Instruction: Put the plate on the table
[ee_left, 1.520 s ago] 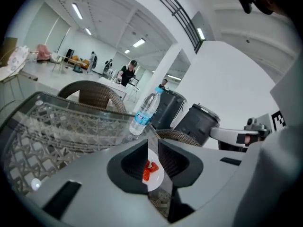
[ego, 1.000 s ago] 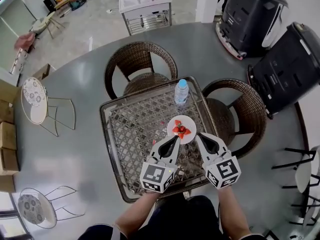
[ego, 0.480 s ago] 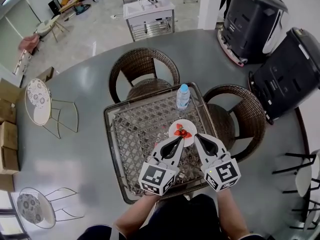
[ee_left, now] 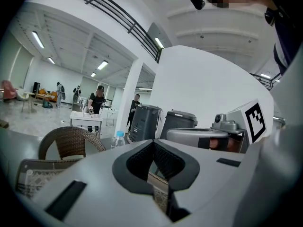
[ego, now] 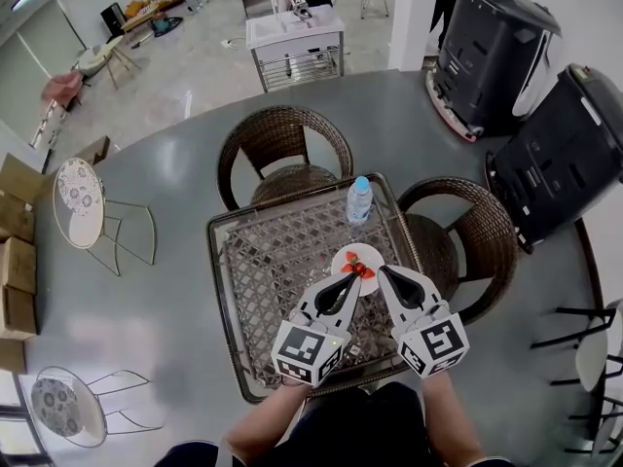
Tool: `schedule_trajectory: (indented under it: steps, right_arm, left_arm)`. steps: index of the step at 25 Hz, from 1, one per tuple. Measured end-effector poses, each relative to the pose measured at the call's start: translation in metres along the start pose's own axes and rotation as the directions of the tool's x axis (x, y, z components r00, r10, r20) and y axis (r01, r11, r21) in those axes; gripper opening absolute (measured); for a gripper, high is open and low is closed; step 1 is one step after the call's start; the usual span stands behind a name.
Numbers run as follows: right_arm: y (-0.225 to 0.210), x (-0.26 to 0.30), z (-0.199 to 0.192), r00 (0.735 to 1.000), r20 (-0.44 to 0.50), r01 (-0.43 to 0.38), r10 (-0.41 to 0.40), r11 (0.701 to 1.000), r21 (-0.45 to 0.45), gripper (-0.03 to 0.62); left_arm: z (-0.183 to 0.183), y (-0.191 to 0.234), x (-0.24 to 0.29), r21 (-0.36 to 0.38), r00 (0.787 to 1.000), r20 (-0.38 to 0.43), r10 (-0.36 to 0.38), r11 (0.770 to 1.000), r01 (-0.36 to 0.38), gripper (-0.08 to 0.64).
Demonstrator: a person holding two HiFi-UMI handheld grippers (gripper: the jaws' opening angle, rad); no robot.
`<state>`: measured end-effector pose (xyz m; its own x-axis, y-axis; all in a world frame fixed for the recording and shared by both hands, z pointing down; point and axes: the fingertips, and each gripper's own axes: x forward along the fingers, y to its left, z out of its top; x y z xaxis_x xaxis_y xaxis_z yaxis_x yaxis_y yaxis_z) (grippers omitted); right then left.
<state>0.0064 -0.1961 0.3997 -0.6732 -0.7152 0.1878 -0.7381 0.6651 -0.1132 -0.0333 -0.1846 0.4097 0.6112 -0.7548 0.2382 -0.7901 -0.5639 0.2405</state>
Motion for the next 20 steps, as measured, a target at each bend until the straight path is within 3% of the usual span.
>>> schedule_trajectory:
  steps: [20]
  right_arm:
    - [0.0042, 0.0003, 0.0039, 1.0, 0.006, -0.012, 0.012, 1.0, -0.003, 0.005]
  left_arm:
    - [-0.0011, 0.001, -0.0018, -0.015, 1.0, -0.011, -0.004, 1.0, 0.003, 0.008]
